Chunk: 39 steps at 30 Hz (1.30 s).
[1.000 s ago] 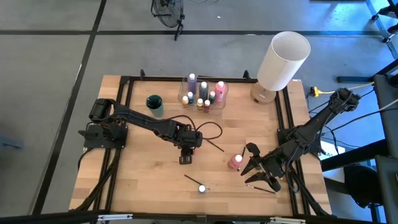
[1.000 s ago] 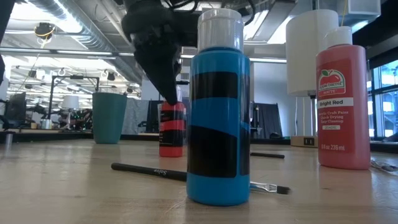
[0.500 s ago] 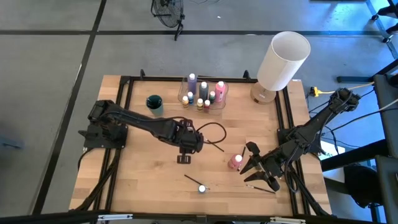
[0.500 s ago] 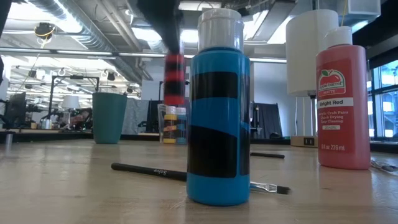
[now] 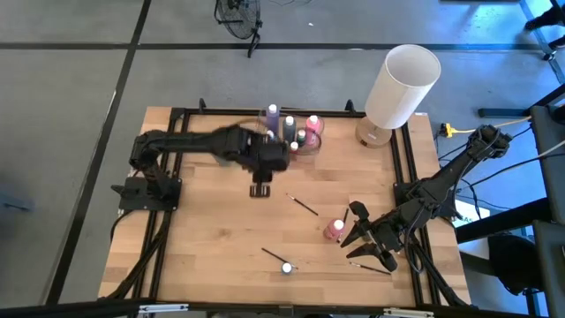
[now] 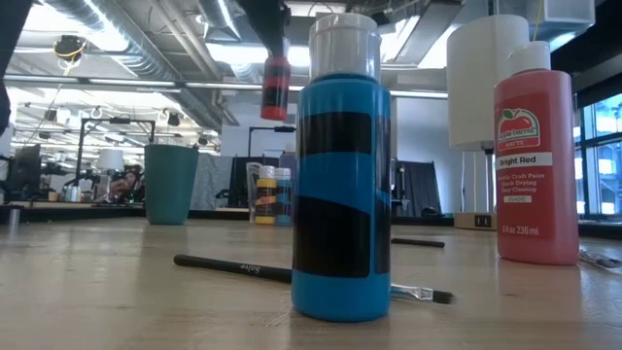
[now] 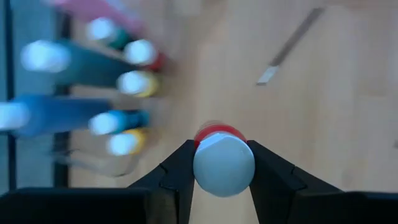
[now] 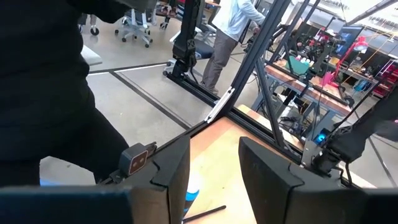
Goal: Pick & Place Paint Supplies
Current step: Put the red paint bottle into the transparent bin
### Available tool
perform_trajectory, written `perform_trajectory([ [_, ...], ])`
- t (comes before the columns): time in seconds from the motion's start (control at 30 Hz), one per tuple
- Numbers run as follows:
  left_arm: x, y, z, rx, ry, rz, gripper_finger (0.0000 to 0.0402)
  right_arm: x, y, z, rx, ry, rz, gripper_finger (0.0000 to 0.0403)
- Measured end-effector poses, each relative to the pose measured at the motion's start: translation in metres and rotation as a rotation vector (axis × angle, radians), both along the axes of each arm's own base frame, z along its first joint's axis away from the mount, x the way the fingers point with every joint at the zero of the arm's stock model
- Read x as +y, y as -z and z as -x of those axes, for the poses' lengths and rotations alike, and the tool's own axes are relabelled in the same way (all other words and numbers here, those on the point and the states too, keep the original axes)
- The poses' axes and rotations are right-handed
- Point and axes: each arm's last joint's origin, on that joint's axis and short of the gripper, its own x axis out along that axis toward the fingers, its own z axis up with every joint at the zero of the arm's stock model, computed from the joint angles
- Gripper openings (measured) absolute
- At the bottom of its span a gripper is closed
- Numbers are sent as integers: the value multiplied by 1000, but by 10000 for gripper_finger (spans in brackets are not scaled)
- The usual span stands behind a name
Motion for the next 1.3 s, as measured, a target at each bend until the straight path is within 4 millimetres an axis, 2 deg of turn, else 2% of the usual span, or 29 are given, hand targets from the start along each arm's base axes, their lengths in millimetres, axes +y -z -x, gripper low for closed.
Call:
perform_trajectory([
  [0.27, 94, -4, 21, -27, -183, 10, 118, -4, -3, -3, -37, 23, 6, 140],
  [0.4, 129, -5, 31, -92, -251, 49, 116, -10, -1, -8, -19, 57, 23, 140],
  [0.5, 148, -6, 37, -133, -299, 43, 120, -16, 0, -12, -17, 86, 24, 140],
  [0.67, 165, 0, 44, -155, -336, 78, 117, -25, 0, -18, -17, 134, 27, 140],
  [0.83, 171, 11, 42, -172, -341, 76, 116, -33, -1, -23, -37, 173, 61, 140],
  [1.1, 175, 28, 42, -141, -298, 60, 117, -44, -5, -27, -92, 499, 103, 140],
  [1.3, 184, 27, 46, -163, -322, 52, 120, -45, -5, -27, -95, 537, 122, 140],
])
